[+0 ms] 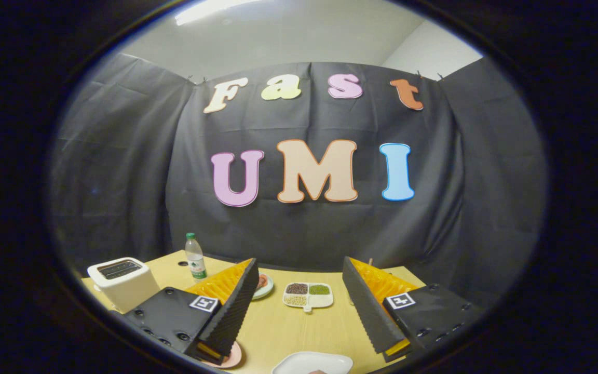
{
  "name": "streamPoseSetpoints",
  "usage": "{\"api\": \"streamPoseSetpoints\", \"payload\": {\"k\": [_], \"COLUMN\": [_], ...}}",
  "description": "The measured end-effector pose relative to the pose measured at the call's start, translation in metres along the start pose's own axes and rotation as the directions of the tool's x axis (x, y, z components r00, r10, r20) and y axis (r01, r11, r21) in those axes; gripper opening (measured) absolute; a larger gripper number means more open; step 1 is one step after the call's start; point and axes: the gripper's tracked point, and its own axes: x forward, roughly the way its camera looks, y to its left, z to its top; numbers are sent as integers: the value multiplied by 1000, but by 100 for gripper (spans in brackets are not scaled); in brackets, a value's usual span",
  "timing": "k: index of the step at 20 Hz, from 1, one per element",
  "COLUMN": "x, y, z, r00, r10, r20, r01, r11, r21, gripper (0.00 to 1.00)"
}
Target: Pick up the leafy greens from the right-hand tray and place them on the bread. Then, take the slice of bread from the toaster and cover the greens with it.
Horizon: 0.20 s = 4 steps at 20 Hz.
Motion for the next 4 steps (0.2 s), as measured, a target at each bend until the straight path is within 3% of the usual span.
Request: {"api": "streamPoseSetpoints", "payload": {"k": [4], "x": [2], "y": [-10], "z": [4], "r00": [1000], "r10": [-30], "r20": [6], "r01": [30], "r11": [1000], "r21": [-9], "gripper": [100]}}
